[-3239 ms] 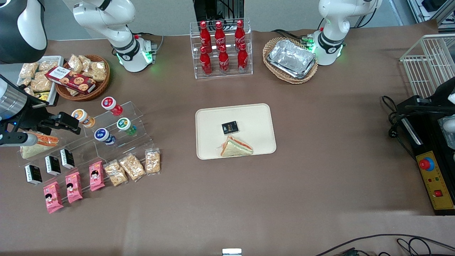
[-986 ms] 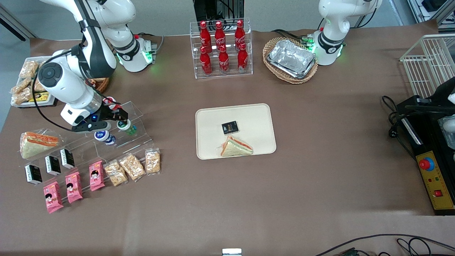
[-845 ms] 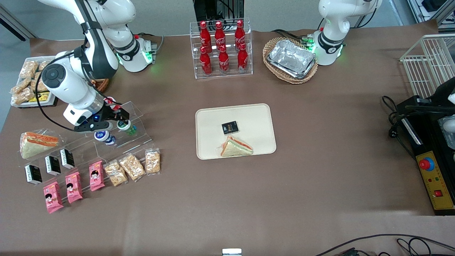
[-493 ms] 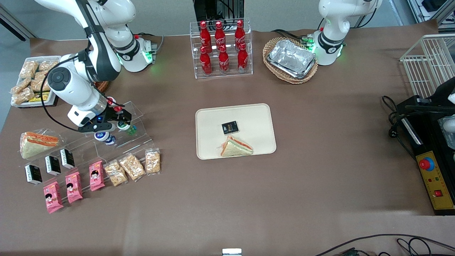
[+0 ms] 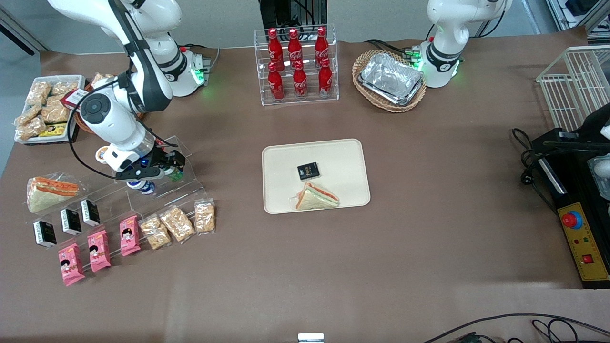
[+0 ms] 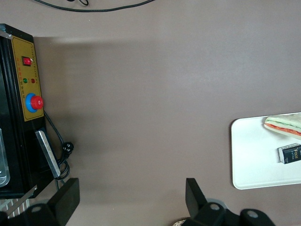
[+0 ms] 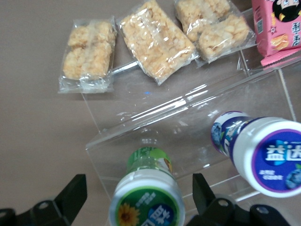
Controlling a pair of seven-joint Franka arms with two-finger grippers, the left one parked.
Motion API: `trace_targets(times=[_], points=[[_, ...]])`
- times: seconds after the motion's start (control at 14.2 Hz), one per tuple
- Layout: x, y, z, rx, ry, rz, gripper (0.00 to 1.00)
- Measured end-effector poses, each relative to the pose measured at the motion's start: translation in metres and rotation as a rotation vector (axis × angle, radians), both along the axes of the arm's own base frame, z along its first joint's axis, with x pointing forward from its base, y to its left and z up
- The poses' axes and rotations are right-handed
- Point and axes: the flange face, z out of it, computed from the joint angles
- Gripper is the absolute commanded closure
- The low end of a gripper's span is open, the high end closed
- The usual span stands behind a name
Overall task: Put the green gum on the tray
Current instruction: 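Lower the right gripper and close it on the green gum bottle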
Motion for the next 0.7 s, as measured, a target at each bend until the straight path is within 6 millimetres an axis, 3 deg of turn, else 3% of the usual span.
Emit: trace_targets(times=[0.21,0.28,0.42,0.49,0.63,0.7], points=[[-0.0061,-0.0014,-0.0106,-0.002,0.0,0.023,0.0],[-0.0064,-0.0021,-0.0108,-0.002,0.0,0.028,0.04],[-0.0063,-0.0034,-0.0106,-0.002,0.0,0.033,0.21],[-0.0063,-0.0038,-0.0105,-0.002,-0.001,0.033,0.38],[-0.0067,-0.0042,-0.0106,-0.002,0.001,0.033,0.62],[-0.0073,-0.0045,-0.0109,-0.002,0.006,0.033,0.64]])
